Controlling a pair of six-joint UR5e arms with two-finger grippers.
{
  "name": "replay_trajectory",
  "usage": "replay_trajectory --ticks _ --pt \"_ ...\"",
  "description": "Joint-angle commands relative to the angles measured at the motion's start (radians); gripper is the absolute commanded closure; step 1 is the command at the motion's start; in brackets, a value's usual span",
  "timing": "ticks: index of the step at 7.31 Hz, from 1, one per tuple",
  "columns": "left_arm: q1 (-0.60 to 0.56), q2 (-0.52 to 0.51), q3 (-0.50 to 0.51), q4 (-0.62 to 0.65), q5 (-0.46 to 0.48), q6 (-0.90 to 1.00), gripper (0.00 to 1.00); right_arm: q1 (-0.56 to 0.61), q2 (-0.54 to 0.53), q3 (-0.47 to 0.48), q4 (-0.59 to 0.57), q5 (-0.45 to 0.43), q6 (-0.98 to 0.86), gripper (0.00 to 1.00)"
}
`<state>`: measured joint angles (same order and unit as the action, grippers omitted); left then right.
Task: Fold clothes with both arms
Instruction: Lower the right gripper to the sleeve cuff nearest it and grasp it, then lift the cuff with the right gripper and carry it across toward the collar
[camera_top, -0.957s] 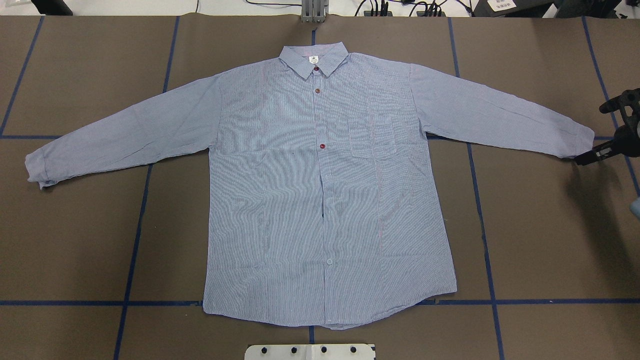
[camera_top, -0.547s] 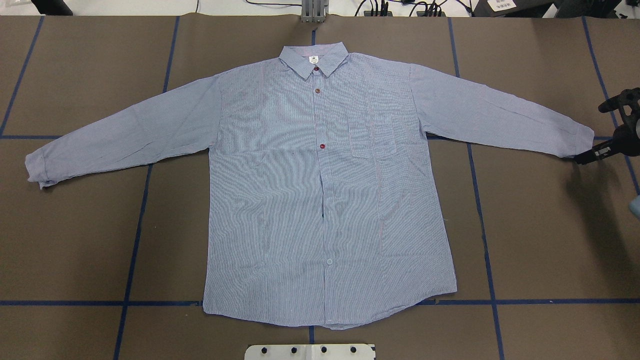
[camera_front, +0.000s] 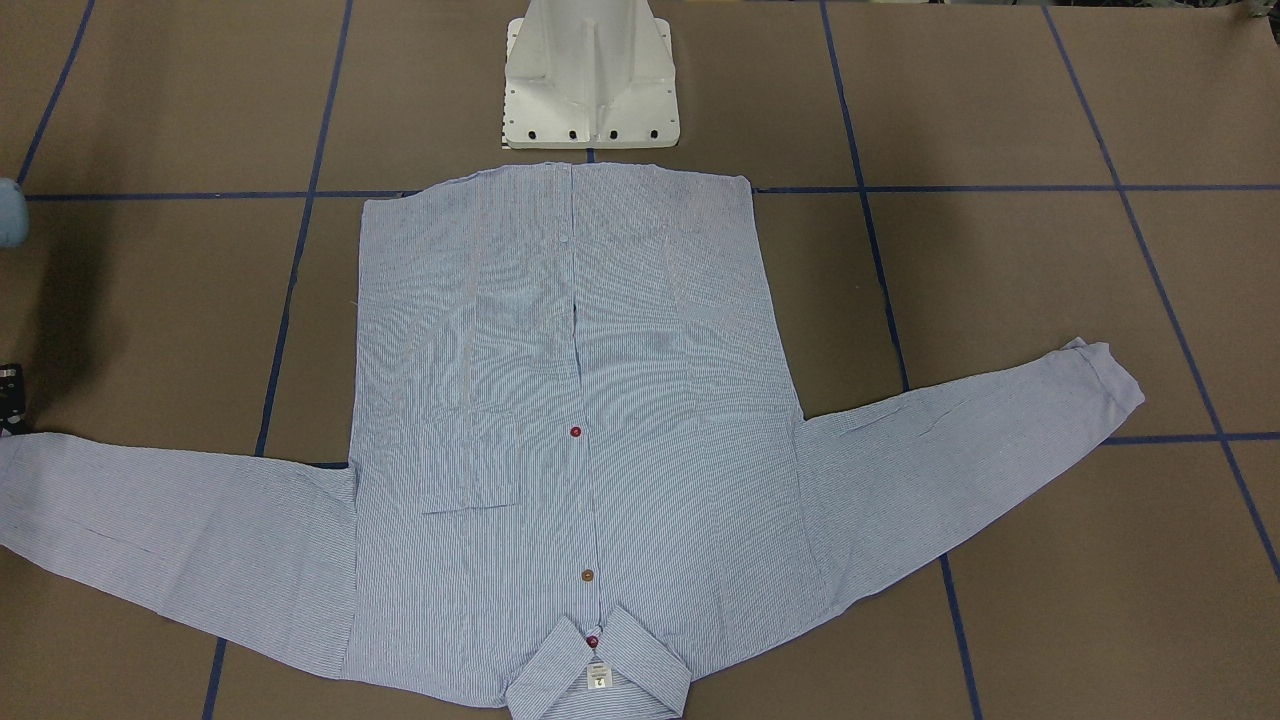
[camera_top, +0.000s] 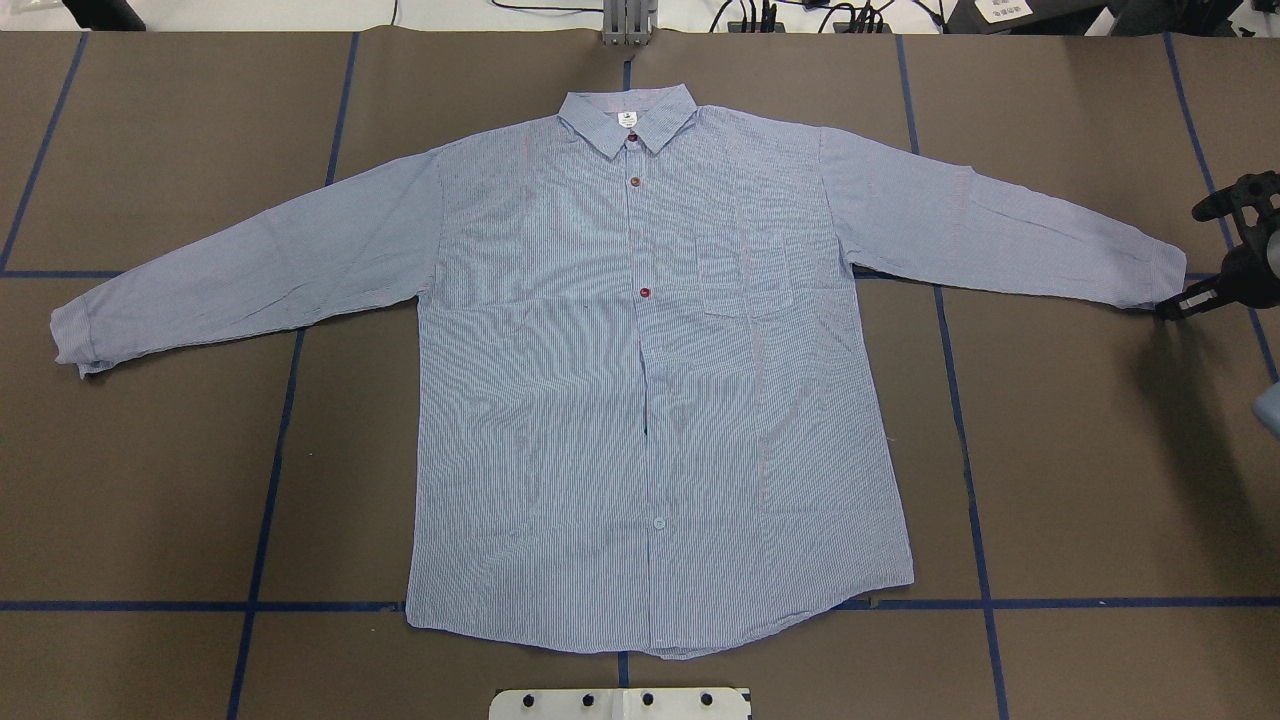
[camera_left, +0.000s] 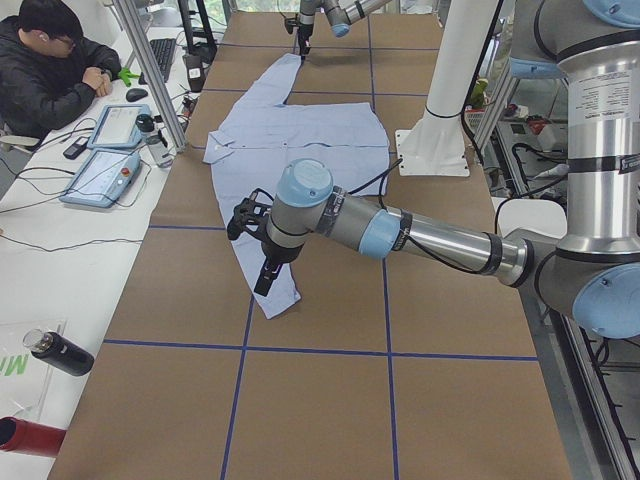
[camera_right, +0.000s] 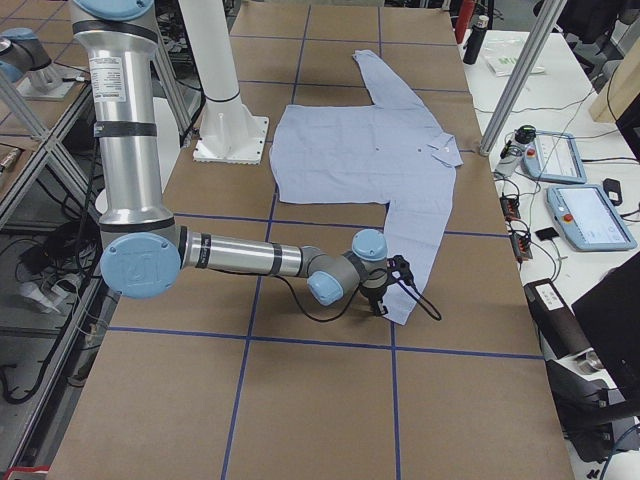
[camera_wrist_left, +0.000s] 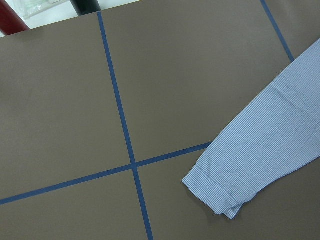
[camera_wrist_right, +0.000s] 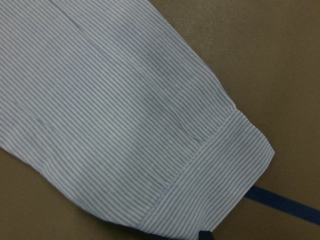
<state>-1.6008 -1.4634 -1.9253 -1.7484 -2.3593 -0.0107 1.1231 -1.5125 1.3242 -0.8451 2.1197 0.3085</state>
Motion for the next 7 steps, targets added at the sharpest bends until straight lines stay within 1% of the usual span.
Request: replay_trajectory --ticks 1,3,4,5,6,7 --pt "0.001 0.002 -0.003 0.003 0.000 0.000 0.00 0.010 -0.003 0.004 -0.005 0.003 0.003 1.00" --pt "-0.001 0.002 -0.006 0.004 0.000 0.002 0.00 0.046 -0.002 0.016 -0.018 0.008 0.003 1.00" --pt "-0.001 0.003 -0.006 0.004 0.000 0.002 0.00 0.056 0.000 0.059 -0.041 0.008 0.003 1.00" --pt "-0.001 0.003 -0.006 0.004 0.000 0.002 0.00 0.060 0.008 0.160 -0.151 0.008 0.003 1.00" --pt "-0.001 0.003 -0.004 0.004 0.000 0.002 0.00 0.060 0.044 0.302 -0.348 -0.001 0.004 1.00" --pt "-0.001 0.003 -0.001 0.003 0.000 0.002 0.00 0.058 0.101 0.404 -0.521 -0.006 0.011 1.00"
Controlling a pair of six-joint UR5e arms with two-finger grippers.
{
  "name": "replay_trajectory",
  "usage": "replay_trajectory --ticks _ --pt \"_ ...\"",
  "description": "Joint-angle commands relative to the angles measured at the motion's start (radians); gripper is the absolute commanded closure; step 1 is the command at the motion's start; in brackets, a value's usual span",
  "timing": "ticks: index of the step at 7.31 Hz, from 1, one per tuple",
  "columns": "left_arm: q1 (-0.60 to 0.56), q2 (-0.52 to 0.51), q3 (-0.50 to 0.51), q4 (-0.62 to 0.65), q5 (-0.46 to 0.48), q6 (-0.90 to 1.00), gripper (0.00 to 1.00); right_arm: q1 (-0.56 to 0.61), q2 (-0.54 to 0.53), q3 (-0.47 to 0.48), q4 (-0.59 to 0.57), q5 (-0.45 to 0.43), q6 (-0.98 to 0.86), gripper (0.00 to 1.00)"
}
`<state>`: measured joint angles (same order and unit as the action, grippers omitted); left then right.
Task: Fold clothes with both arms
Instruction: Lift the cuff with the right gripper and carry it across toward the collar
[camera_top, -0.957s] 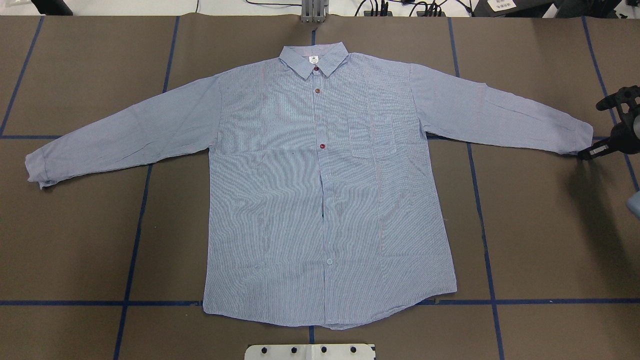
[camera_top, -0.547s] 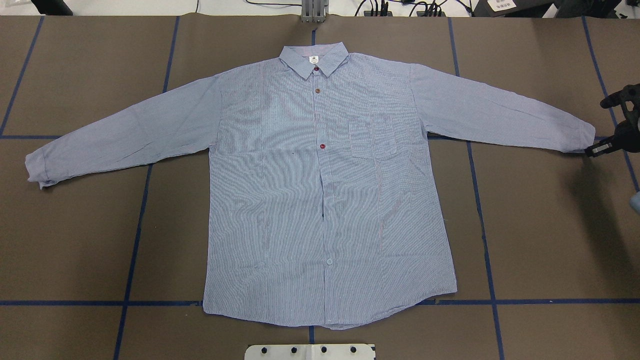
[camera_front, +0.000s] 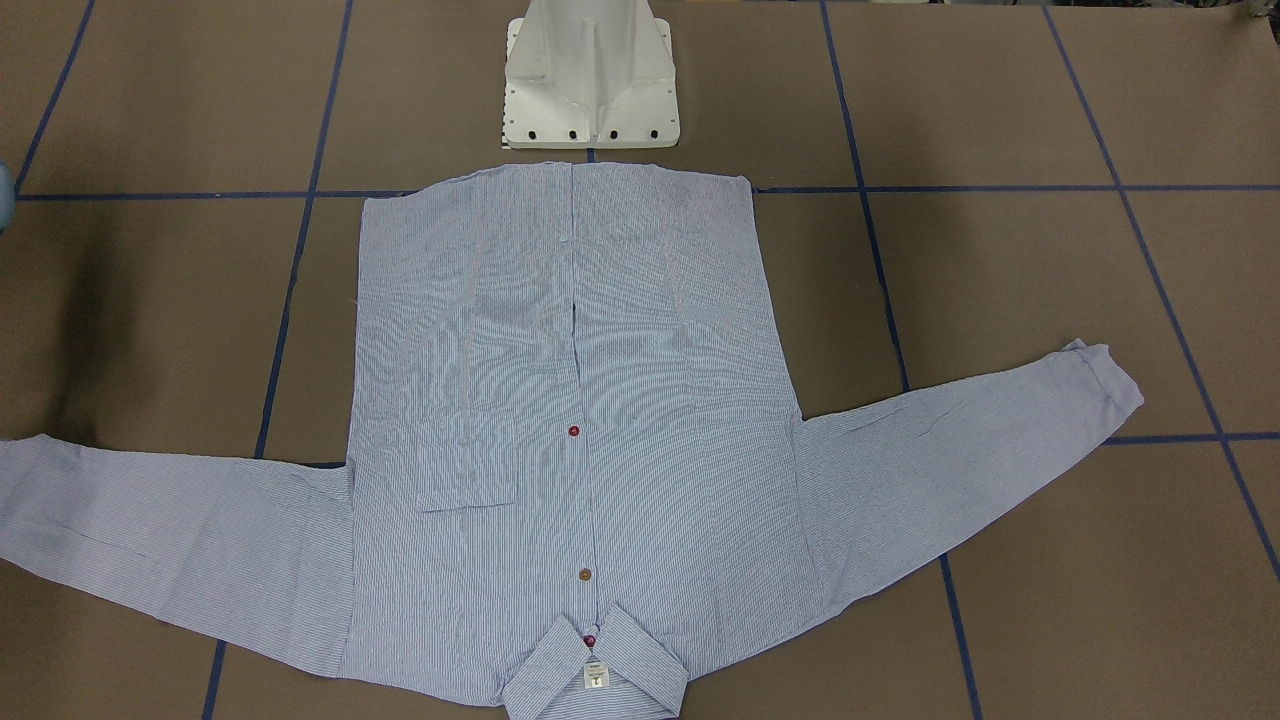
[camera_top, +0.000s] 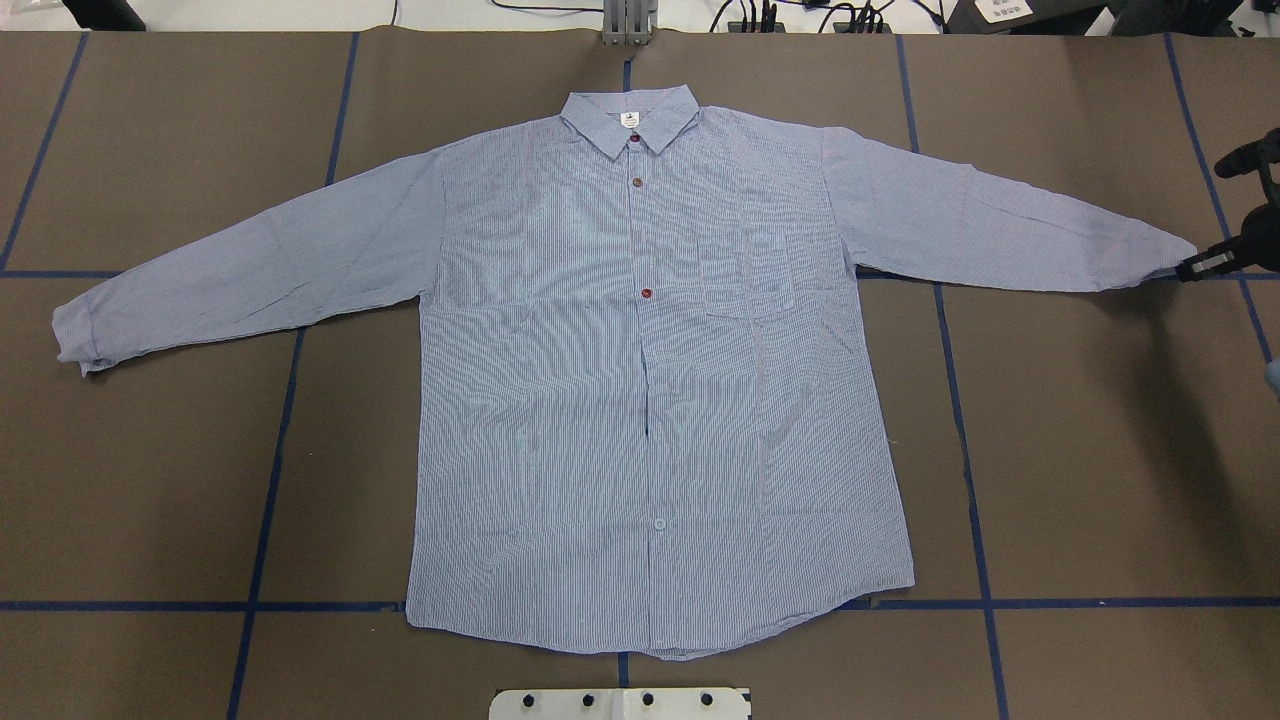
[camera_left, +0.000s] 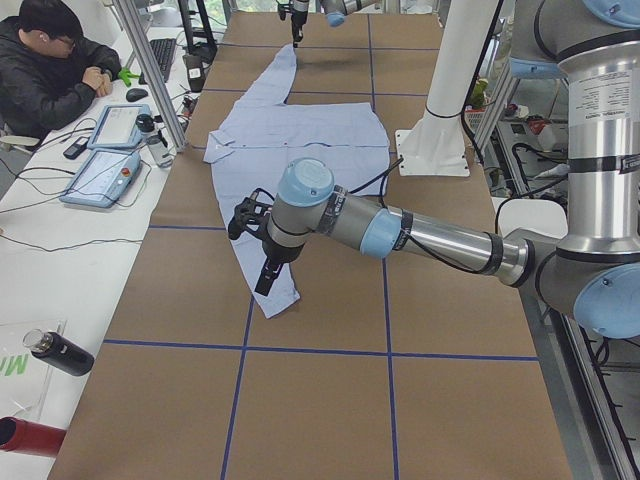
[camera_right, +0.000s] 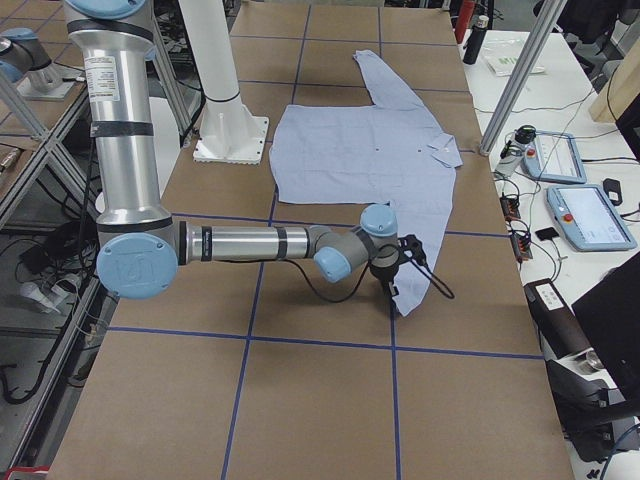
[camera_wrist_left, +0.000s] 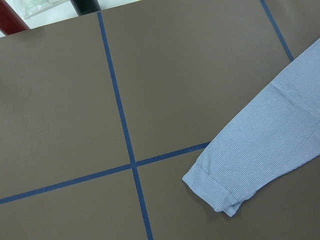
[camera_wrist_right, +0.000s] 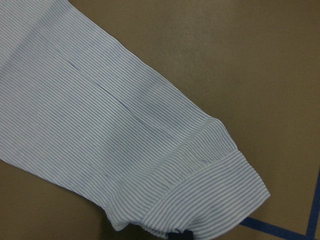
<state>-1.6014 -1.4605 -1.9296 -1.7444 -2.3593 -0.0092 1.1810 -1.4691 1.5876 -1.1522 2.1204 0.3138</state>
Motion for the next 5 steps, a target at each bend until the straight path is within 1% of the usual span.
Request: replay_trajectory --ticks 1,2,4,5 --pt "0.001 -0.001 0.003 -0.001 0.000 0.000 0.00 -0.006 0.146 0.187 -0.353 -0.011 0.010 1.00" --pt "0.000 -0.001 0.003 -0.001 0.000 -0.002 0.00 -0.035 0.250 0.195 -0.435 -0.014 0.083 1.00" --pt "0.001 -0.001 0.001 0.000 0.000 -0.002 0.00 -0.148 0.416 0.192 -0.484 -0.075 0.297 1.00" --pt "0.001 -0.001 0.001 0.000 0.000 -0.002 0.00 -0.206 0.502 0.183 -0.516 -0.132 0.367 1.00"
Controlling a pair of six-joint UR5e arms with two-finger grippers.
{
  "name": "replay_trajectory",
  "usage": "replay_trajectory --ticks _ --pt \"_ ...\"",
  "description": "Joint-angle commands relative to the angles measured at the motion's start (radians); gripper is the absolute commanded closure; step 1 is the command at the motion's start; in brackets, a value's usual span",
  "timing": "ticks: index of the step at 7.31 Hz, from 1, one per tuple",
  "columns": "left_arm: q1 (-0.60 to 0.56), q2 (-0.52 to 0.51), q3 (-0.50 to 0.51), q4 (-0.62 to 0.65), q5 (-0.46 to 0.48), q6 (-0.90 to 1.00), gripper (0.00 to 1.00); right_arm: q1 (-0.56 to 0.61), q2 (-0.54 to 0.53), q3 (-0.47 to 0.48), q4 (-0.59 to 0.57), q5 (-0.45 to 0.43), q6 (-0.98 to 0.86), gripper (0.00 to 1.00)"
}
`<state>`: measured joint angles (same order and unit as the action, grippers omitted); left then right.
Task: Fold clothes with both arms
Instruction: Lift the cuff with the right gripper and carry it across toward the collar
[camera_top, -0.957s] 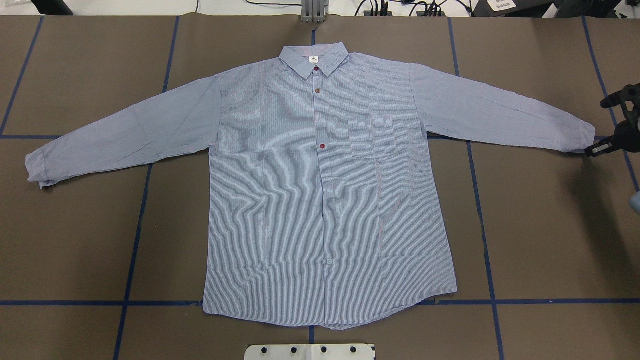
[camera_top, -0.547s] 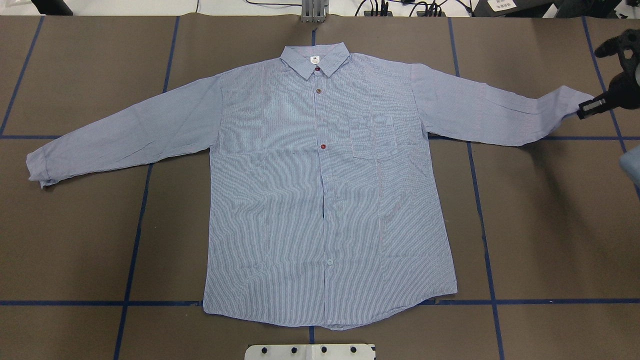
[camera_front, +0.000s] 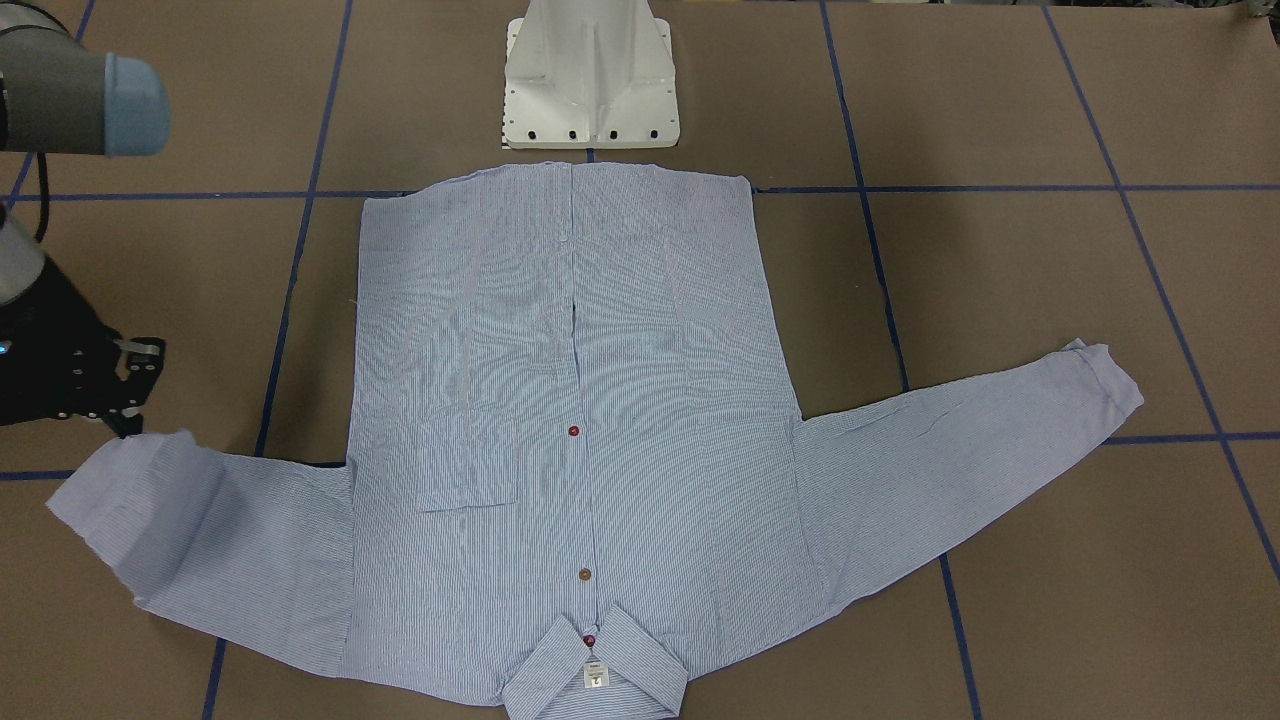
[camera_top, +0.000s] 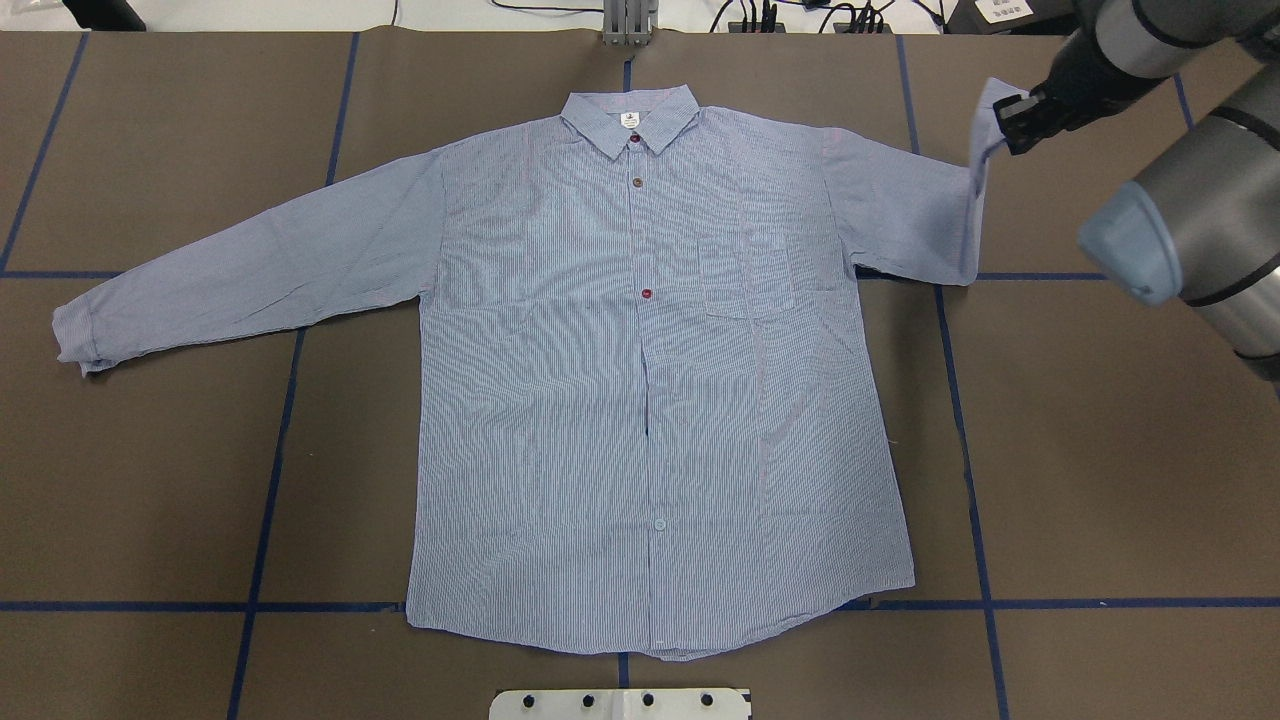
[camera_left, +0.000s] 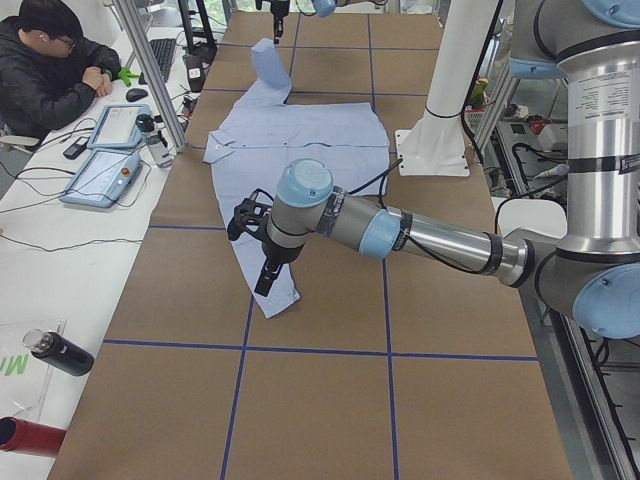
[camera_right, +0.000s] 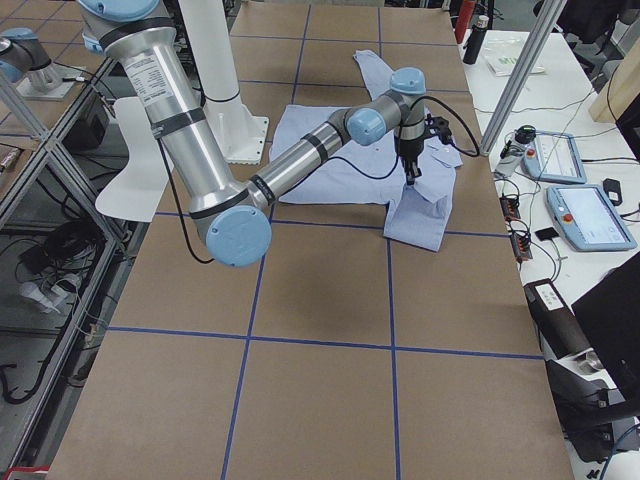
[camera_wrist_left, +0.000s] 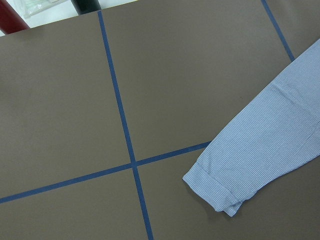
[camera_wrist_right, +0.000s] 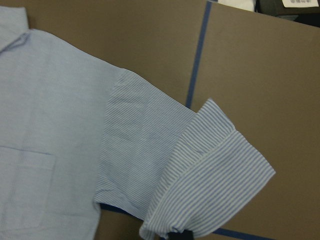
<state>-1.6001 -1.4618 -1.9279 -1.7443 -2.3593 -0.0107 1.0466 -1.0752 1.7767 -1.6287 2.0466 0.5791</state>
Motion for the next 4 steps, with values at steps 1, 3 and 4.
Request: replay_trajectory --ticks 1,3,4 --pt "0.000 0.000 0.000 0.000 0.000 0.000 0.00 -0.115 0.173 -0.008 -0.078 -0.106 0.160 1.00" --pt "0.000 0.000 0.000 0.000 0.000 0.000 0.00 -0.178 0.283 -0.045 -0.080 -0.193 0.255 1.00" --pt "0.000 0.000 0.001 0.000 0.000 0.000 0.00 -0.218 0.338 -0.084 -0.079 -0.245 0.298 1.00"
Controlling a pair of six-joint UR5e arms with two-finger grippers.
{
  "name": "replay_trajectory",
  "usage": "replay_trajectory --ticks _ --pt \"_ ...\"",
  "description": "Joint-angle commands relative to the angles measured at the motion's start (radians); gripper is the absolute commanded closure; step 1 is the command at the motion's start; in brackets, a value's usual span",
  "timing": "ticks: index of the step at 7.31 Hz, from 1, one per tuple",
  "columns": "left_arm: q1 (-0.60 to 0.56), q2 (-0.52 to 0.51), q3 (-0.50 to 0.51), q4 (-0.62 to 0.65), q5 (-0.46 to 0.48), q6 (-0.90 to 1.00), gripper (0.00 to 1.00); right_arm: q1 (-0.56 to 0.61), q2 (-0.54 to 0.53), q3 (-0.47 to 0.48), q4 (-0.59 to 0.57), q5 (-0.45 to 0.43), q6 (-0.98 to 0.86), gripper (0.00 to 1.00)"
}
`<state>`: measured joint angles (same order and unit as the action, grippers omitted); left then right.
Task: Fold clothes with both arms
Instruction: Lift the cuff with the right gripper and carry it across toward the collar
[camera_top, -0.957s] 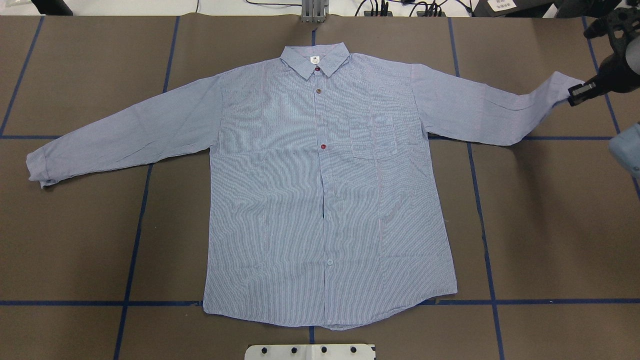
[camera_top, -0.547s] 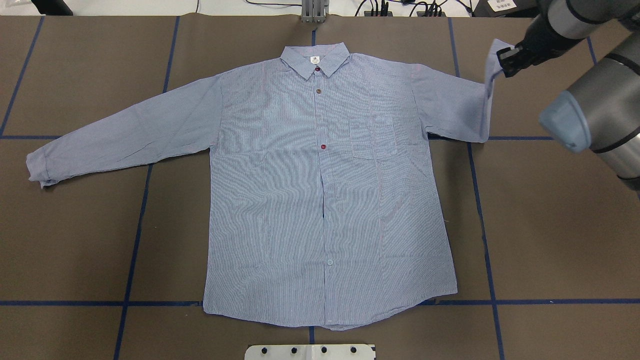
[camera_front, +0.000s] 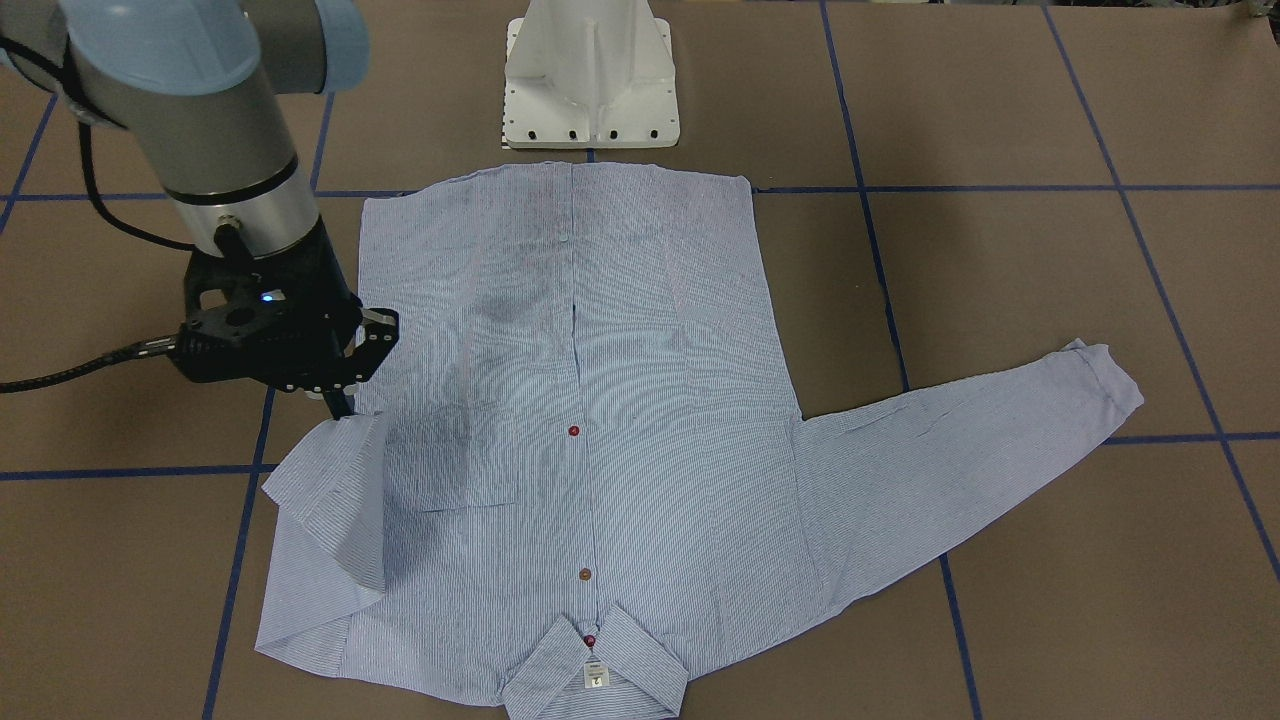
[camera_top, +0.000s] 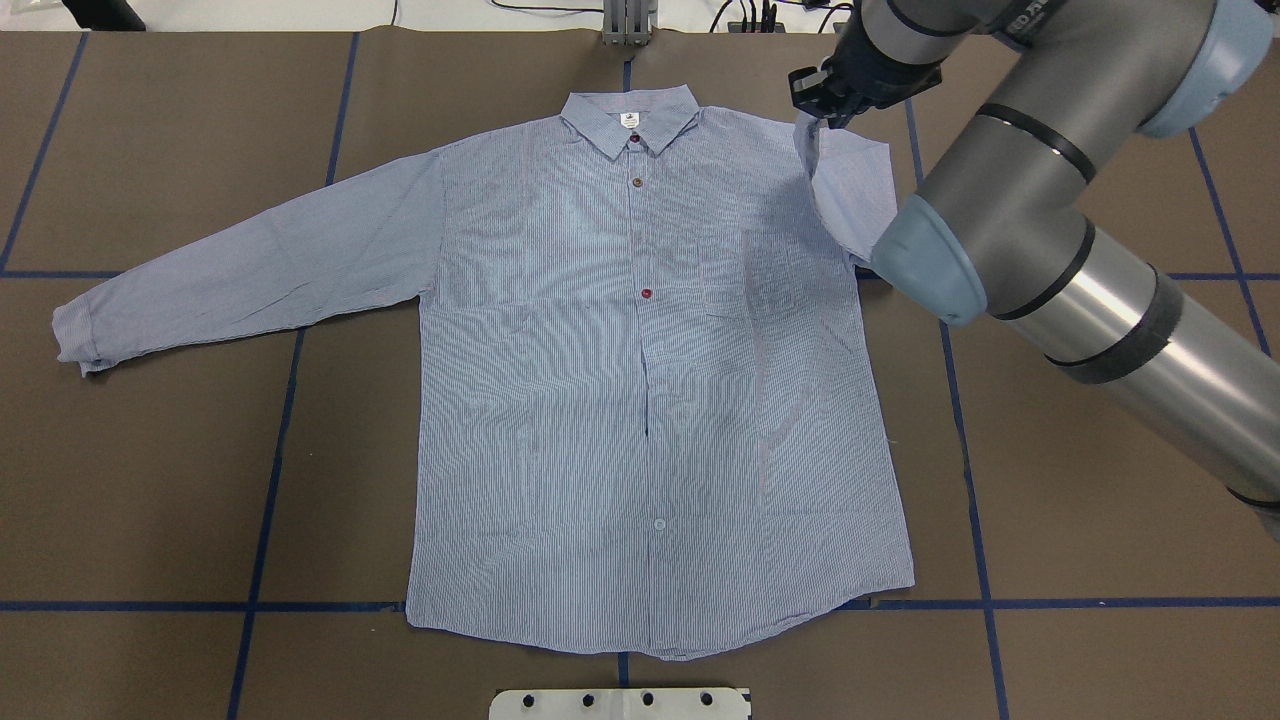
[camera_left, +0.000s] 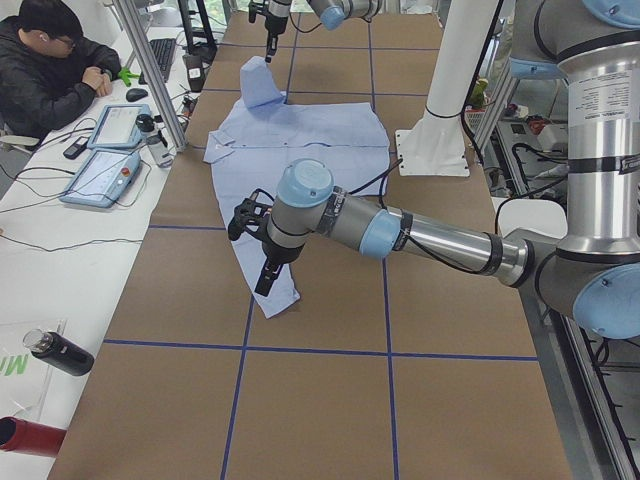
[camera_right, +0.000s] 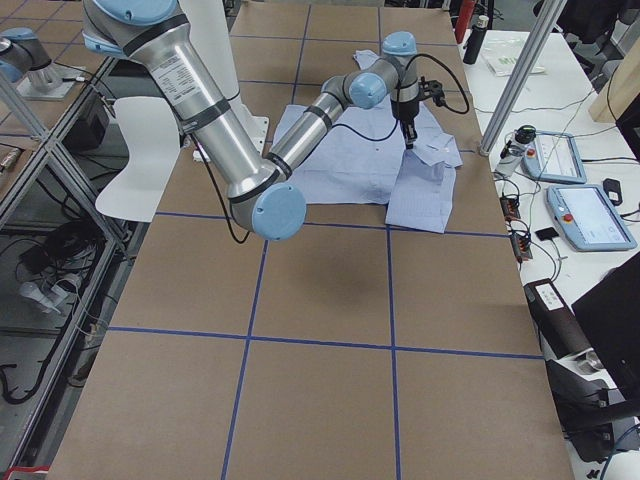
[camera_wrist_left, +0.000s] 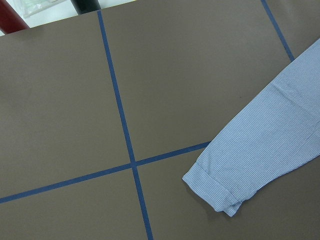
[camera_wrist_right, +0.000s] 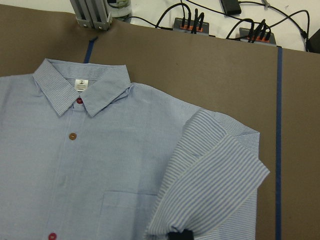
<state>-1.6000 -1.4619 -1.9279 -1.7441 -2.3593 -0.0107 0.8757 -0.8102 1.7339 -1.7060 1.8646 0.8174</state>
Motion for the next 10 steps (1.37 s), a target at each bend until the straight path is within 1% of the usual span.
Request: replay_trajectory --ticks 1,2,3,4,5,6,7,8,9,10 --pt "0.000 0.000 0.004 0.000 0.000 0.000 0.00 -0.091 0.142 -0.101 -0.001 -0.135 0.110 1.00" --pt "0.000 0.000 0.006 0.000 0.000 0.000 0.00 -0.130 0.184 -0.141 0.002 -0.181 0.146 1.00" --pt "0.000 0.000 0.007 0.000 0.000 0.000 0.00 -0.180 0.204 -0.171 0.009 -0.233 0.178 1.00" --pt "0.000 0.000 0.007 0.000 0.000 0.000 0.00 -0.231 0.219 -0.194 0.011 -0.305 0.218 1.00" --pt "0.000 0.000 0.007 0.000 0.000 0.000 0.00 -0.271 0.221 -0.207 0.016 -0.349 0.239 0.69" --pt "0.000 0.000 0.007 0.000 0.000 0.000 0.00 -0.306 0.229 -0.259 0.066 -0.392 0.271 0.01" --pt "0.000 0.000 0.007 0.000 0.000 0.000 0.00 -0.313 0.306 -0.371 0.097 -0.403 0.273 0.00" --pt "0.000 0.000 0.007 0.000 0.000 0.000 0.00 -0.313 0.389 -0.470 0.097 -0.400 0.272 0.00" --pt "-0.002 0.000 0.007 0.000 0.000 0.000 0.00 -0.311 0.390 -0.473 0.095 -0.391 0.264 0.00" --pt "0.000 0.000 0.007 0.000 0.000 0.000 0.00 -0.298 0.363 -0.471 0.103 -0.363 0.252 0.00"
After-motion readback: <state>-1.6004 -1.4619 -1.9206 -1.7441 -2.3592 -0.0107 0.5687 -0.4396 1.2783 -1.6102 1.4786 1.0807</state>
